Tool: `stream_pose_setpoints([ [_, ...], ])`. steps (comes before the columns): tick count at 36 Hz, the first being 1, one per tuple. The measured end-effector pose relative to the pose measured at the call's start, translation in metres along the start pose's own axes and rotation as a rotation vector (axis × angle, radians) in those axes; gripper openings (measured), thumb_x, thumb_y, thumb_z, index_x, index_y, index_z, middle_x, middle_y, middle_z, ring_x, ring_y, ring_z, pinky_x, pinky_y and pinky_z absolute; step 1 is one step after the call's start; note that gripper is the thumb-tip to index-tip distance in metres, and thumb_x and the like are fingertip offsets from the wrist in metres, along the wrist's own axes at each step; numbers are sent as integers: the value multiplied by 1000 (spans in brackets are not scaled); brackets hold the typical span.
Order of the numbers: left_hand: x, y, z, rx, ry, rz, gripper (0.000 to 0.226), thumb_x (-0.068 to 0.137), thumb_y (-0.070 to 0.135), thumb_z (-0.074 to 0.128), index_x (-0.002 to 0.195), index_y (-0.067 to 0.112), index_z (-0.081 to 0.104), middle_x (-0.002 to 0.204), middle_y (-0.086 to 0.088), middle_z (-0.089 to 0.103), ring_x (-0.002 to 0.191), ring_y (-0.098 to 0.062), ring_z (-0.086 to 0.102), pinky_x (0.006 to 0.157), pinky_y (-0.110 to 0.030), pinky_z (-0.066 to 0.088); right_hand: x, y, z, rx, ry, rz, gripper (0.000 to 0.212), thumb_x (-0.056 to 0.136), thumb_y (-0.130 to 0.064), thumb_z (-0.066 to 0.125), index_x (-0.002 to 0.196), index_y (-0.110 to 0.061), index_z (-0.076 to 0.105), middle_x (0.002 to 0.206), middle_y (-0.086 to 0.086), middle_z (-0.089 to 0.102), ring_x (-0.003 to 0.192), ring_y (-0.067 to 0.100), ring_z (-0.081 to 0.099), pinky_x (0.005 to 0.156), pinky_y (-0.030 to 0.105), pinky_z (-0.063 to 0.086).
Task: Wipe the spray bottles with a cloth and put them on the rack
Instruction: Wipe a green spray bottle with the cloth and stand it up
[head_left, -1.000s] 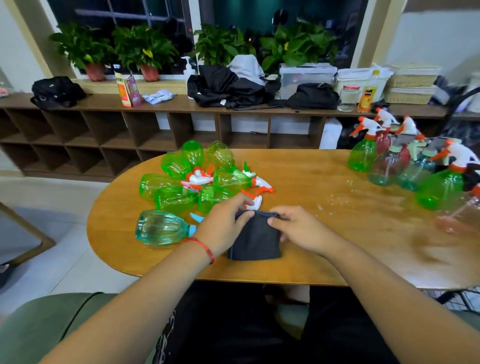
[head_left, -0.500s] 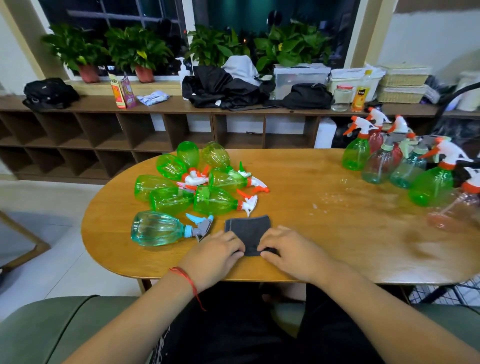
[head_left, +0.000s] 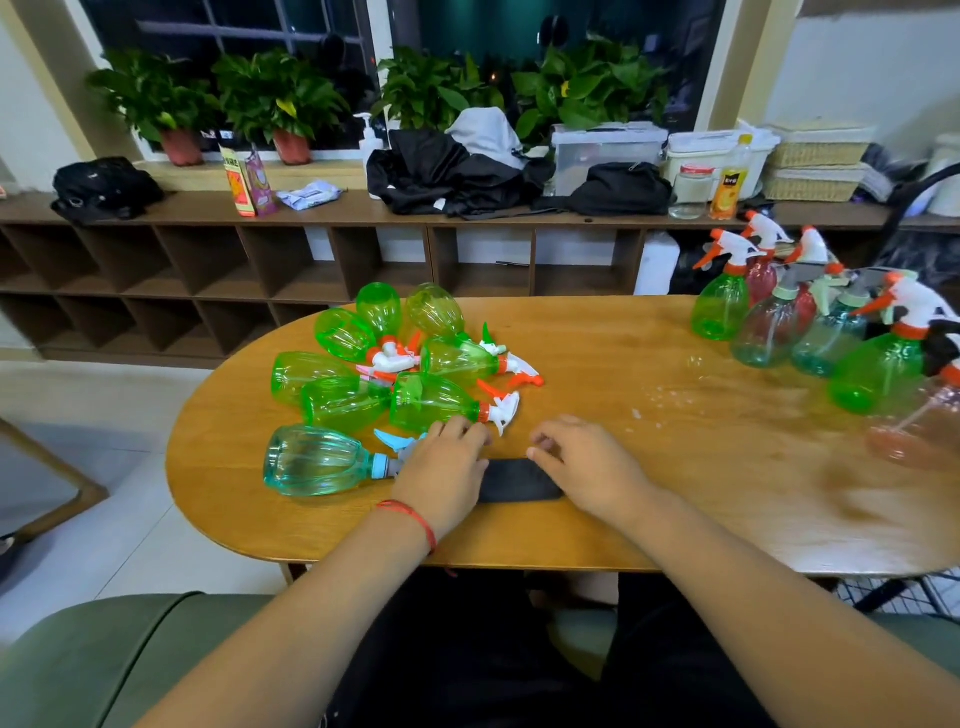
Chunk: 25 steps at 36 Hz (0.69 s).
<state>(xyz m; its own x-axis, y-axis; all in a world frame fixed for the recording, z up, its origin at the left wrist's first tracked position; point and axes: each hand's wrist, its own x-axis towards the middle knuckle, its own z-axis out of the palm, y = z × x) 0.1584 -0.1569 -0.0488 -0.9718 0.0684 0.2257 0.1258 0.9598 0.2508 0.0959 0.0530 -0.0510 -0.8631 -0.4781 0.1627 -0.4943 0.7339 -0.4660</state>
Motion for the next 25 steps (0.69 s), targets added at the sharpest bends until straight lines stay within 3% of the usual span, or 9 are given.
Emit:
stream_pose_setpoints([
  [2, -12, 1, 1, 5, 86, 135, 23, 106, 24, 58, 128, 23, 66, 128, 2, 59, 115, -24, 54, 97, -38, 48, -8, 2, 1, -80, 117, -73, 24, 105, -39, 60, 124, -28, 69, 116, -11, 60, 106, 12, 55, 91, 33, 52],
  [4, -25, -1, 2, -22, 81, 265, 21, 106, 30, 53, 118, 24, 68, 118, 4, 62, 106, -23, 56, 91, -42, 52, -18, 3, 1, -53, 174, -225, 20, 105, -35, 61, 120, -27, 71, 115, -12, 60, 106, 12, 52, 93, 31, 49],
  [7, -37, -3, 4, 42, -65, 253, 31, 107, 48, 47, 128, 32, 64, 126, 11, 61, 116, -17, 55, 99, -39, 48, -31, 4, 1, -99, -17, -401, 21, 104, -35, 59, 119, -28, 72, 120, -15, 63, 112, 8, 54, 101, 30, 46],
  [10, -37, -3, 4, 36, -86, 234, 32, 109, 41, 52, 137, 30, 63, 134, 9, 60, 124, -17, 53, 105, -37, 46, -34, 8, 3, -87, -87, -341, 27, 103, -39, 61, 128, -32, 70, 129, -19, 62, 120, 2, 50, 109, 28, 42],
  [16, -23, 1, 2, -11, -61, 199, 23, 112, 27, 49, 128, 22, 65, 126, 4, 62, 117, -19, 53, 103, -38, 44, -25, 2, 1, -38, -72, -300, 18, 102, -33, 63, 117, -32, 73, 114, -19, 68, 106, -1, 55, 106, 27, 43],
  [19, -15, 0, -16, -209, -4, 117, 12, 109, 21, 53, 115, 22, 64, 111, 7, 63, 104, -13, 51, 92, -34, 45, -18, -10, -8, 183, -15, -201, 14, 105, -27, 62, 108, -30, 75, 105, -20, 72, 100, -2, 58, 92, 24, 43],
  [21, -12, -1, -31, -335, 2, 56, 9, 109, 21, 54, 112, 25, 61, 104, 6, 68, 97, -14, 59, 81, -32, 48, -14, -19, -16, 522, -73, -65, 9, 104, -28, 66, 110, -28, 73, 105, -13, 75, 102, 2, 65, 90, 24, 49],
  [23, -10, -1, -42, -455, 1, 20, 9, 110, 21, 55, 110, 26, 61, 100, 7, 71, 91, -9, 64, 73, -22, 46, -13, -29, -20, 847, -175, 68, 24, 97, -23, 77, 120, -25, 69, 107, -6, 78, 103, 7, 71, 92, 22, 52],
  [25, -10, -5, -52, -543, -25, -8, 11, 110, 20, 56, 107, 27, 64, 99, 12, 70, 90, -1, 64, 69, -12, 43, -13, -34, -17, 972, -218, 138, 38, 90, -13, 83, 123, -20, 67, 107, 0, 80, 100, 12, 74, 92, 26, 52],
])
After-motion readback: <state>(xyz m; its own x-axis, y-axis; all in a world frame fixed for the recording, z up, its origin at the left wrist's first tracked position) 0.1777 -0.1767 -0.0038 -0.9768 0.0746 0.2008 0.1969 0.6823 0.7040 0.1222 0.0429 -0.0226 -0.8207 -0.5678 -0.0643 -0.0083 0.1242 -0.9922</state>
